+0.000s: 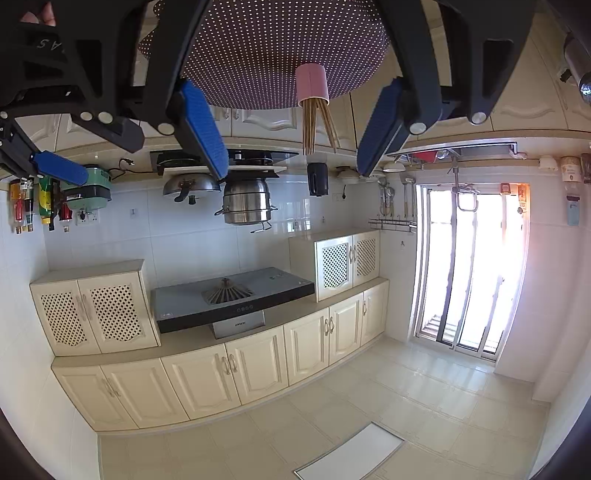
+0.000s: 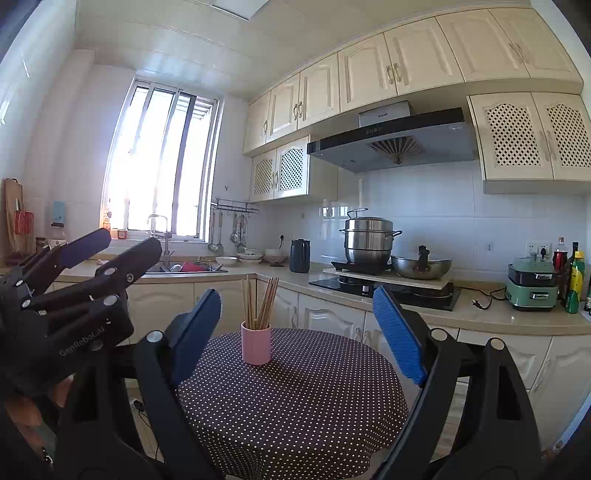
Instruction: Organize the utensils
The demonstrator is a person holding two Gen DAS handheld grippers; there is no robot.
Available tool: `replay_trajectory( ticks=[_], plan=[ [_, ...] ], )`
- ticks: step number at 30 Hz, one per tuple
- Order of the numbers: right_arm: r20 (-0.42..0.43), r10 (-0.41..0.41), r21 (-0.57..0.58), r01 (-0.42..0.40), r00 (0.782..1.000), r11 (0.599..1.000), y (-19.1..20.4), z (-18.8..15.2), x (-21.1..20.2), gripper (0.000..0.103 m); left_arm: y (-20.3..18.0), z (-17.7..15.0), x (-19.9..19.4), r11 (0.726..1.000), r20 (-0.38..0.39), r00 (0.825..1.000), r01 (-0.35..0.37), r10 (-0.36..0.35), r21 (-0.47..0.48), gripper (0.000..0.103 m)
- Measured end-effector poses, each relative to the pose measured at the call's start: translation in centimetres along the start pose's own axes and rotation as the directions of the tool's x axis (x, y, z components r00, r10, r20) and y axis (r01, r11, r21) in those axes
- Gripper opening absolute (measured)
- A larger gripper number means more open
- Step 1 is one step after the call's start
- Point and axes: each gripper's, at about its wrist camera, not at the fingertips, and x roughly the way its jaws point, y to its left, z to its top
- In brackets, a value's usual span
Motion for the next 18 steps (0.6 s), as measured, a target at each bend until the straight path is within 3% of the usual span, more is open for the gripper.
replay_trajectory(
  ticks=[18],
  plan=[
    [-0.006, 0.000, 0.001, 0.000, 1.000, 1.000, -0.18, -0.32, 0.19, 0.084, 0.28, -0.28, -0.15, 1.000, -0.003, 1.000, 0.000, 0.000, 0.000, 0.071]
  ],
)
